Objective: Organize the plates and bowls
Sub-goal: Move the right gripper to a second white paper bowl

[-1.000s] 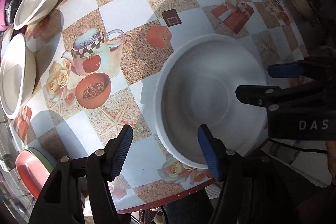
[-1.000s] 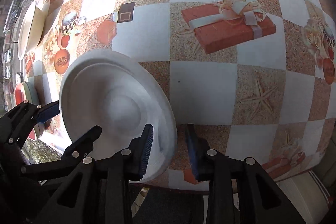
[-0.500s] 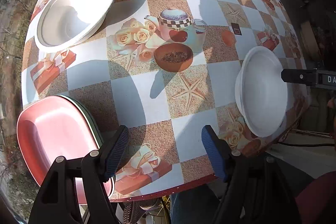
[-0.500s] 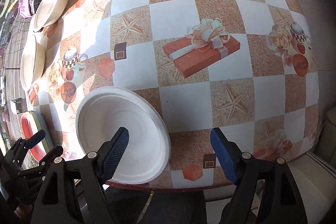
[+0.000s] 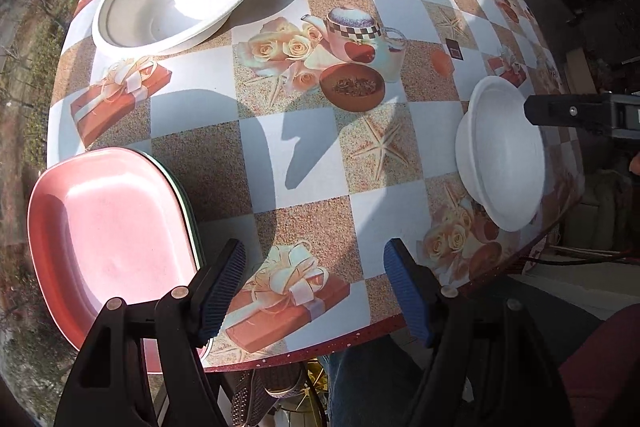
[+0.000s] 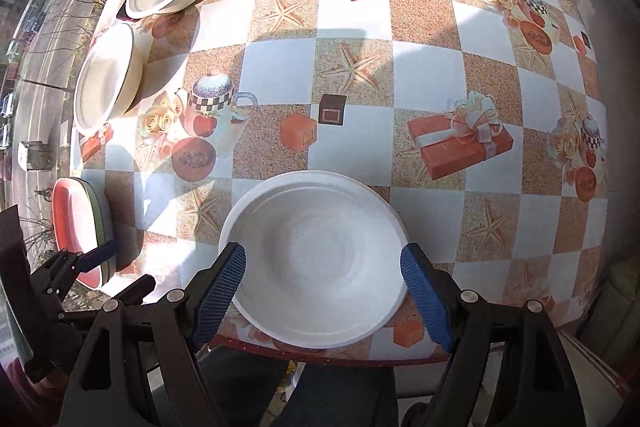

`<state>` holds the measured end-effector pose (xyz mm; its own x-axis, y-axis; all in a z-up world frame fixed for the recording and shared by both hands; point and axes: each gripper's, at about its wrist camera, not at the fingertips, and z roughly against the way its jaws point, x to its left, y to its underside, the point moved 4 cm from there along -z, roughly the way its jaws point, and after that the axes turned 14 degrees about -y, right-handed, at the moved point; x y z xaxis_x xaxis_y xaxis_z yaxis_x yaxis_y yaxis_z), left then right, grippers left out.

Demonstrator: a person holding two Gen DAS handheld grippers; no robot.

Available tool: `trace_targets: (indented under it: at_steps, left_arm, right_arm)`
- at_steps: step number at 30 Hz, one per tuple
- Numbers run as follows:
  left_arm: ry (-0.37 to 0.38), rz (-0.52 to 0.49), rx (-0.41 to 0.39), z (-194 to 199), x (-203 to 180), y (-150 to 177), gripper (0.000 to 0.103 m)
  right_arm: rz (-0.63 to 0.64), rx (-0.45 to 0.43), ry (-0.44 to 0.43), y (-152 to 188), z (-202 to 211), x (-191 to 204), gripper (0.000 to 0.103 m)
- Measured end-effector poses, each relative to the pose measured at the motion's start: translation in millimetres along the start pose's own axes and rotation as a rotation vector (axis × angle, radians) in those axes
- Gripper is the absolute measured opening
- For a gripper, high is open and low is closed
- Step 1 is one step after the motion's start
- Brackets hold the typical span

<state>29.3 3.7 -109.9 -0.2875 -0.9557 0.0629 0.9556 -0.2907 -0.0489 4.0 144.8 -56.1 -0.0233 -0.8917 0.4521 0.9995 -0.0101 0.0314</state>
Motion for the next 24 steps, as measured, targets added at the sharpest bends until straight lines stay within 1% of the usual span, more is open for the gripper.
trace_targets:
  at_steps: [4, 11, 15, 19, 24]
  left_arm:
    - [-0.018, 0.035, -0.041, 18, 11, -7, 0.075]
    - [-0.094, 0.192, -0.112, 38, 63, -42, 0.076]
    - [-0.152, 0.264, -0.107, 35, 92, -59, 0.077]
    - [-0.177, 0.331, -0.102, 33, 119, -72, 0.077]
    - [-0.205, 0.375, -0.082, 23, 139, -88, 0.077]
  right_arm:
    - [0.023, 0.013, -0.012, -8, -3, 20, 0.081]
    - [0.065, 0.033, -0.043, -29, -5, 55, 0.081]
    - [0.064, 0.043, -0.075, -44, -9, 74, 0.081]
    - [0.063, 0.044, -0.077, -63, -18, 92, 0.081]
    - [0.048, 0.046, -0.088, -87, -27, 108, 0.081]
